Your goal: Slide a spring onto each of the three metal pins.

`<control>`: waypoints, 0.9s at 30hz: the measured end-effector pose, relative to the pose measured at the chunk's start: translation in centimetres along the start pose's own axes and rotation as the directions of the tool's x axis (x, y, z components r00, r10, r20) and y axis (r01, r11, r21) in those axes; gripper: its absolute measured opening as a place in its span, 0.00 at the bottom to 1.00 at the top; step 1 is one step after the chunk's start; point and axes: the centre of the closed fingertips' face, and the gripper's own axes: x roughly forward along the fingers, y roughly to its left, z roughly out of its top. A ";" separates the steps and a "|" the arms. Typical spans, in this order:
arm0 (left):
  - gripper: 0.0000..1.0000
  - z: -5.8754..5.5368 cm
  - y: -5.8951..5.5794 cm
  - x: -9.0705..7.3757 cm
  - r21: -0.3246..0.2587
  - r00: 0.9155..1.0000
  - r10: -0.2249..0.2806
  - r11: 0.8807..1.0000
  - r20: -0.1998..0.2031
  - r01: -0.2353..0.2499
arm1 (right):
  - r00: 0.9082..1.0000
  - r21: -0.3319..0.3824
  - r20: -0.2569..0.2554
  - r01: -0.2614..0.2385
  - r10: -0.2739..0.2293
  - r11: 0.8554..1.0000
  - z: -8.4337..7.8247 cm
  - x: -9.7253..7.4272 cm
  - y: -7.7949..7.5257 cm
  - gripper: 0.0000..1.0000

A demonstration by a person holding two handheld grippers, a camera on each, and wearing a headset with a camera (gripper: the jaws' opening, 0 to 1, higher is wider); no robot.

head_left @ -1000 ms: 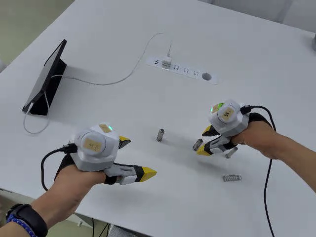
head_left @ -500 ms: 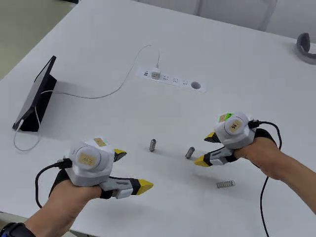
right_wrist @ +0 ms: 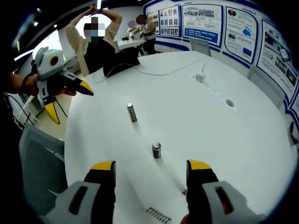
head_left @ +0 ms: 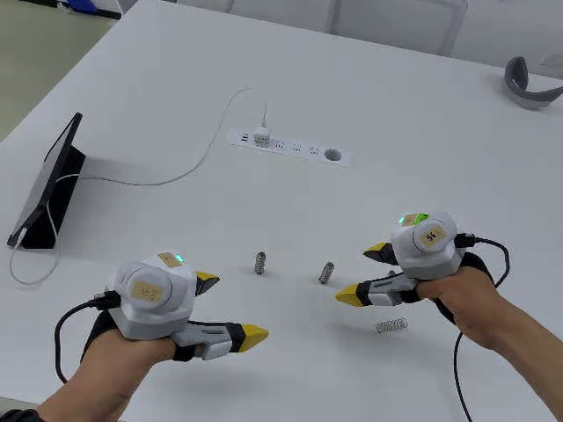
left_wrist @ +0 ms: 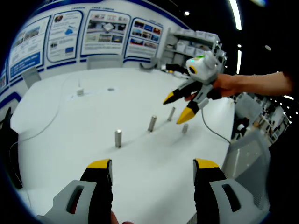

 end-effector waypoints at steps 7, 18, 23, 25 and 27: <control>0.72 0.3 -0.5 0.3 0.005 1.000 -0.006 1.000 0.001 0.006 | 0.998 0.083 0.052 0.041 -0.046 0.996 -0.8 -1.0 -0.3 0.67; 0.72 0.8 -1.1 0.8 0.013 1.000 -0.014 1.000 0.001 0.014 | 0.986 0.148 0.130 0.088 -0.108 0.985 -1.1 -3.3 -0.7 0.74; 0.72 1.1 -1.2 1.1 0.019 1.000 -0.017 1.000 0.001 0.017 | 0.982 0.170 0.137 0.104 -0.128 0.980 -1.8 -4.1 -0.9 0.75; 0.73 1.2 -1.3 1.2 0.022 1.000 -0.017 1.000 0.001 0.017 | 0.980 0.179 0.143 0.111 -0.138 0.977 -2.0 -4.5 -1.1 0.75; 0.73 1.3 -1.4 1.3 0.023 1.000 -0.018 1.000 0.001 0.018 | 0.979 0.192 0.144 0.117 -0.146 0.974 -2.3 -4.9 -1.1 0.76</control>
